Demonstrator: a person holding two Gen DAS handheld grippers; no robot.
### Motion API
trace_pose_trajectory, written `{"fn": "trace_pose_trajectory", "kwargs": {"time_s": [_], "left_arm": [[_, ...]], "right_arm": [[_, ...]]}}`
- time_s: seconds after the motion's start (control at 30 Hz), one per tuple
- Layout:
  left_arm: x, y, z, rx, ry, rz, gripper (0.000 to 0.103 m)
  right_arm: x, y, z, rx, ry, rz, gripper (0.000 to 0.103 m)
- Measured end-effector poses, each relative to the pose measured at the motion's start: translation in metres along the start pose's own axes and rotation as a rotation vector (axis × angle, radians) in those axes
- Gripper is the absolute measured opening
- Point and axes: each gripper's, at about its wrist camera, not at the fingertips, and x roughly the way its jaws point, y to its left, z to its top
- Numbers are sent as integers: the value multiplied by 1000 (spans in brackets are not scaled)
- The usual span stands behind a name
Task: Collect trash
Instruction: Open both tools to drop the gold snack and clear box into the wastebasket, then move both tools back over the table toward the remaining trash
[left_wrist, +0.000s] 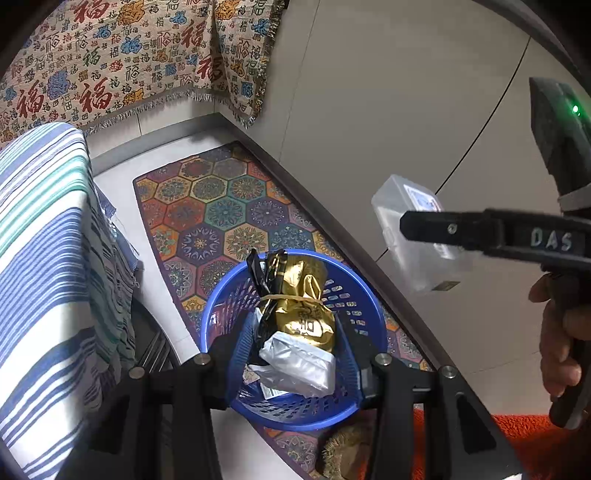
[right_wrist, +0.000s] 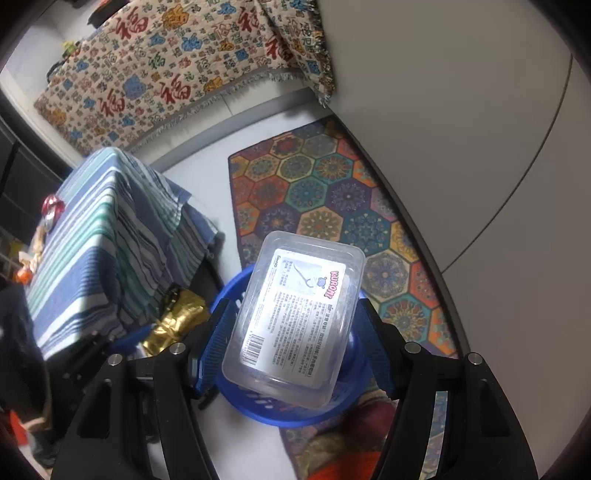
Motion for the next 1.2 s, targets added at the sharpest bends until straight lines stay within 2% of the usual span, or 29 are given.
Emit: {"fn": "trace_pose_trajectory", "kwargs": {"time_s": [0.17,0.2,0.23,0.27,0.3,0.5,0.63,0.7,0.87,0.97,1.03,1.2], "left_arm": [[13,3,2,2,3,0,49],[15,3,0,0,5,-6,52],[19,3,1,-2,8,-2,64],[22,4,0,-4,7,6,73],[24,4,1,-5,4,12,74],[18,9,-3,-40,-19,4,74],[-13,7,-5,-58,-65,-20,74],[-36,5,-7,-57,-92,-33,74],[-103,14,-24,-39,-136,-37,74],[-138,36,-41,-49,-143,-6,75],[-154,56,-51,-70,-142,29,75],[-191,135,-82,-194,-132,215,75]], "right_arm": [[2,1,3,14,-4,22,69],[2,1,4,16,-4,25,70],[3,1,5,18,-4,30,70],[4,0,5,24,-7,36,74],[3,0,7,30,-9,42,79],[-8,-5,11,69,-60,56,83],[-13,1,13,48,-86,6,87],[-14,7,14,21,-98,-30,92],[-22,32,15,-68,-146,-123,96],[-32,57,13,-132,-194,-142,96],[-38,81,10,-172,-224,-126,97],[-39,173,-12,-293,-254,20,98]]}}
